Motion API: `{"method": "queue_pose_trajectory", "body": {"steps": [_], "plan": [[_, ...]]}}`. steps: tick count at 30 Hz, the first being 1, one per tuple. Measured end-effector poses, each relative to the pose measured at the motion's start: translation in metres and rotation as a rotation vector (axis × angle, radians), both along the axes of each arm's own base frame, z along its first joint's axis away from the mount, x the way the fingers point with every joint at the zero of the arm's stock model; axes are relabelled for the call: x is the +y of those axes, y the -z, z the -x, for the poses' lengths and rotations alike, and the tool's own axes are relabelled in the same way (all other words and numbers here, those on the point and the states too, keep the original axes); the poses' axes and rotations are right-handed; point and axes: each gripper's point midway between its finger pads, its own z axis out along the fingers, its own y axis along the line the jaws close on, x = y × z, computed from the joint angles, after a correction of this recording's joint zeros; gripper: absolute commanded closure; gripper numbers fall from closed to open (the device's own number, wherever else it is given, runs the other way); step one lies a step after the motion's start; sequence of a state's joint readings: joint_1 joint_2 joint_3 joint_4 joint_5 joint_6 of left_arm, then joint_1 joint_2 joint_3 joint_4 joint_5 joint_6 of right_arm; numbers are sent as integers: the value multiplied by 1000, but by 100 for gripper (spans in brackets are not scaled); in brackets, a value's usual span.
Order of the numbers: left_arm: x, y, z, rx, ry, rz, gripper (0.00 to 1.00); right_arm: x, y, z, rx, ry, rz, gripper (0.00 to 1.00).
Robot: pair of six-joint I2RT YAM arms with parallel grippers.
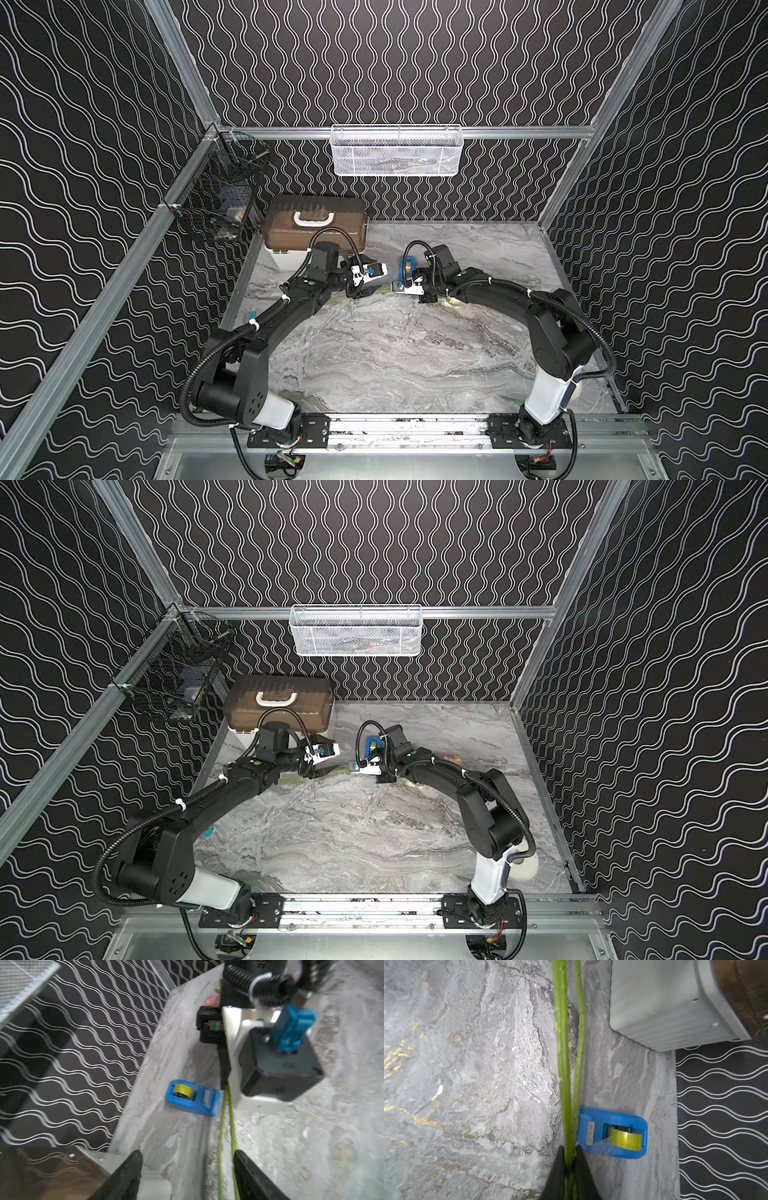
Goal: Wrap bouquets with tape
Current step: Wrap the tape around the bouquet.
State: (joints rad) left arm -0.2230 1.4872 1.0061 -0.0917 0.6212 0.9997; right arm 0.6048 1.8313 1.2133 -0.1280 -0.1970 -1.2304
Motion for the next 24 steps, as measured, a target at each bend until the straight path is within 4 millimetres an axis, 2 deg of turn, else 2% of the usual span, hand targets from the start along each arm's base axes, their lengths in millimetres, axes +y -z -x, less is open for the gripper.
{"method": "queue_pose_trajectory", "body": {"steps": [5,9,17,24], "plan": [[-3,12,14,168,51,-26,30,3,13,3,-134,-32,53,100],[-4,25,14,276,49,-33,27,2,19,4,-244,-59,86,100],[-7,50,10,424,54,-54,23,9,12,-7,-478,-93,73,100],[-19,72,7,513,80,-85,23,13,0,-12,-619,-116,53,100]]}}
